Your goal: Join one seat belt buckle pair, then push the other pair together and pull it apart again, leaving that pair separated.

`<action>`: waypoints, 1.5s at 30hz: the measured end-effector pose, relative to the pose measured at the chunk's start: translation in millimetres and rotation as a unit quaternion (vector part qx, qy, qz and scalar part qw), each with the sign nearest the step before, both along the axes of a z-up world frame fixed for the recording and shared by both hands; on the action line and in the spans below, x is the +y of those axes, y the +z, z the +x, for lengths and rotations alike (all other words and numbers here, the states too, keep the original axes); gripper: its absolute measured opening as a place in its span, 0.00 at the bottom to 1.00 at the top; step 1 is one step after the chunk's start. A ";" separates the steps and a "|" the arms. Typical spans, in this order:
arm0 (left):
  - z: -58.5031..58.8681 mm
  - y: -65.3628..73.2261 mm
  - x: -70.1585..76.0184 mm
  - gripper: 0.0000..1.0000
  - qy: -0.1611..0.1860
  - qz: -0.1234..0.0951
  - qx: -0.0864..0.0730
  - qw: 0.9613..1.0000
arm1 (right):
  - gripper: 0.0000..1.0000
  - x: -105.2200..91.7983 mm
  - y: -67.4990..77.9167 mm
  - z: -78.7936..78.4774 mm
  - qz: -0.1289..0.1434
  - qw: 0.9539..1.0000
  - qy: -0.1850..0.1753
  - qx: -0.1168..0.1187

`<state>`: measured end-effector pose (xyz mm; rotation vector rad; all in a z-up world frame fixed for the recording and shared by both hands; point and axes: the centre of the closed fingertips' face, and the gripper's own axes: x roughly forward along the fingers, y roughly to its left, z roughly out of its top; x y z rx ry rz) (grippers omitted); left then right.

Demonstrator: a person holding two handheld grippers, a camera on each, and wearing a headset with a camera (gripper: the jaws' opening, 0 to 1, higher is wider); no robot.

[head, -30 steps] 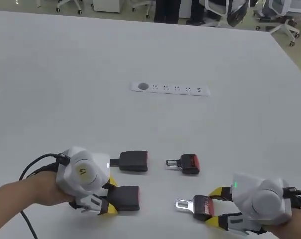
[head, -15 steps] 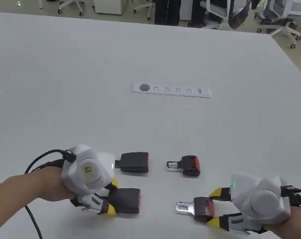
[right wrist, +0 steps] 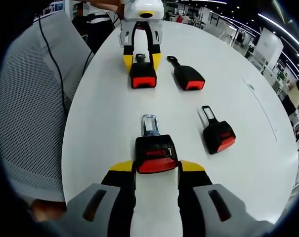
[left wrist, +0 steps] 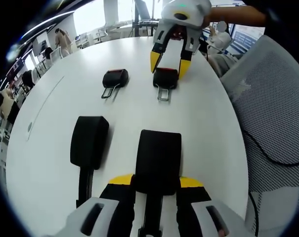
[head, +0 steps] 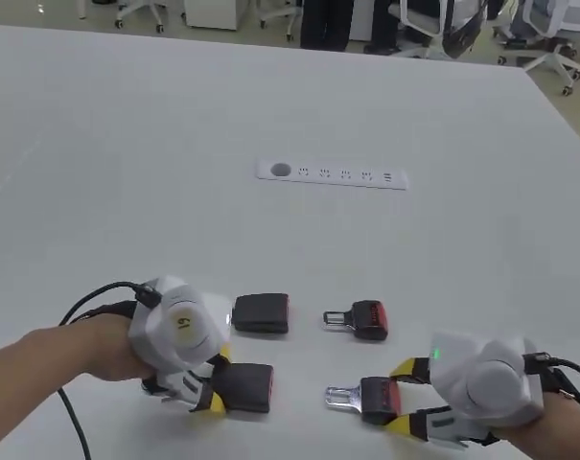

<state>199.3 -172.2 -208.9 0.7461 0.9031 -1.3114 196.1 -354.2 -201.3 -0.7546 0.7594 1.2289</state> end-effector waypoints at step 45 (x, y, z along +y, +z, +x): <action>-1.2 1.2 -0.6 0.32 0.007 0.022 0.009 1.000 | 0.31 66.0 -2.2 -0.2 0.026 0.999 0.018 -0.005</action>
